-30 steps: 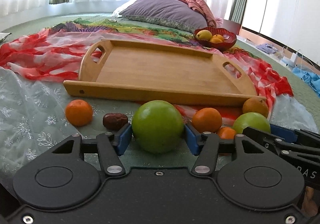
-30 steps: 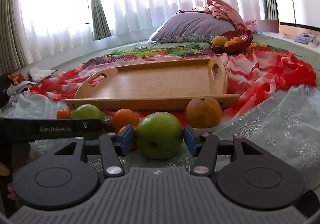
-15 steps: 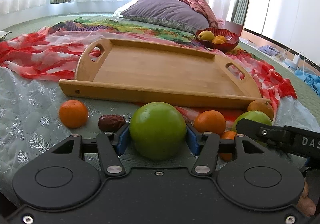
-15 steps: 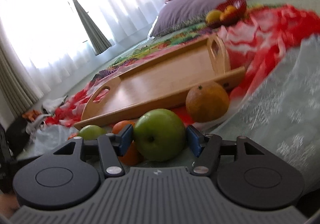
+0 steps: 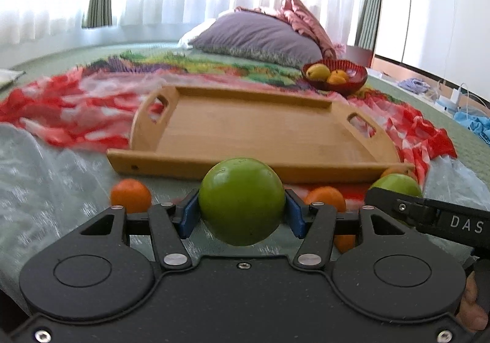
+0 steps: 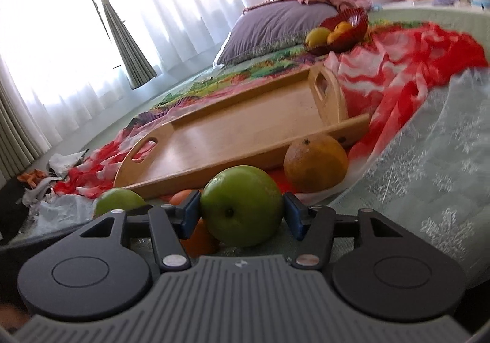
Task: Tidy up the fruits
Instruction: 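Grasp the large green citrus with the left tool while the right tool grasps the green apple, then carry the green citrus with the left tool while the right tool carries the apple over the tray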
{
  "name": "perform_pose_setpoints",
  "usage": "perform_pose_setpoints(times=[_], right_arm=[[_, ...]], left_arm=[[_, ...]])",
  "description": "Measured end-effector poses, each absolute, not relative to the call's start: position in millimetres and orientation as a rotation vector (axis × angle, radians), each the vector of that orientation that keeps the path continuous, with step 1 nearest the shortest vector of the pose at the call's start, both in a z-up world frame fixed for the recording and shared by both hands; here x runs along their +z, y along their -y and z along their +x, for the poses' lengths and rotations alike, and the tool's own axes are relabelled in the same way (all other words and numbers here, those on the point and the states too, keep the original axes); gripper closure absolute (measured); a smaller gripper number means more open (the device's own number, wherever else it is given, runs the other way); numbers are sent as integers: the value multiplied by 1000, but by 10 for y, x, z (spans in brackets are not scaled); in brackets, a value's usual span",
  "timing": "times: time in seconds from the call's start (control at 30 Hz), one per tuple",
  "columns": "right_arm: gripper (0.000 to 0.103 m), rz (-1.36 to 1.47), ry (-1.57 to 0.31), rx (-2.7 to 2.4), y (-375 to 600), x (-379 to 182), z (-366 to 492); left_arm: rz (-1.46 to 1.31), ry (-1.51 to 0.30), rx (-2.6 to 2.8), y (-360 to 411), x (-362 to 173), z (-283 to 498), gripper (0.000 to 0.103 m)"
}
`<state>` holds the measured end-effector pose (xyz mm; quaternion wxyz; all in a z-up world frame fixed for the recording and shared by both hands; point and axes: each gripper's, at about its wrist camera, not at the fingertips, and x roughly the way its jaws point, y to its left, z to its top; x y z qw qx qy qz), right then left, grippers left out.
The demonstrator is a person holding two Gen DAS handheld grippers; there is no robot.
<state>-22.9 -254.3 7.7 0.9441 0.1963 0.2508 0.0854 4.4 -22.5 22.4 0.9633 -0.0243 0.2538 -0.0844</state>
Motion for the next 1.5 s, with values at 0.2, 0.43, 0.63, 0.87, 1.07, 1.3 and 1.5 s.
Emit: perform_pose_setpoints(times=[0.2, 0.43, 0.63, 0.87, 1.07, 1.3, 1.5], right_arm=[[43, 344, -451, 159, 2537, 245, -236], [43, 291, -425, 147, 2571, 448, -57], [43, 218, -411, 157, 2550, 685, 214], [43, 163, -437, 180, 2530, 923, 703], [43, 148, -535, 178, 2557, 994, 1255], [43, 205, -747, 158, 2663, 849, 1888], [43, 190, -851, 125, 2648, 675, 2139]], left_arm=[[-10, -473, -150, 212, 377, 112, 48], [-29, -459, -136, 118, 603, 368, 48], [-74, -458, -140, -41, 866, 700, 48], [-99, -483, -164, -135, 1161, 1210, 48], [-103, -588, -196, -86, 1217, 1679, 48], [-105, -747, -217, 59, 1065, 2172, 48], [-79, -859, -213, 162, 869, 2441, 49]])
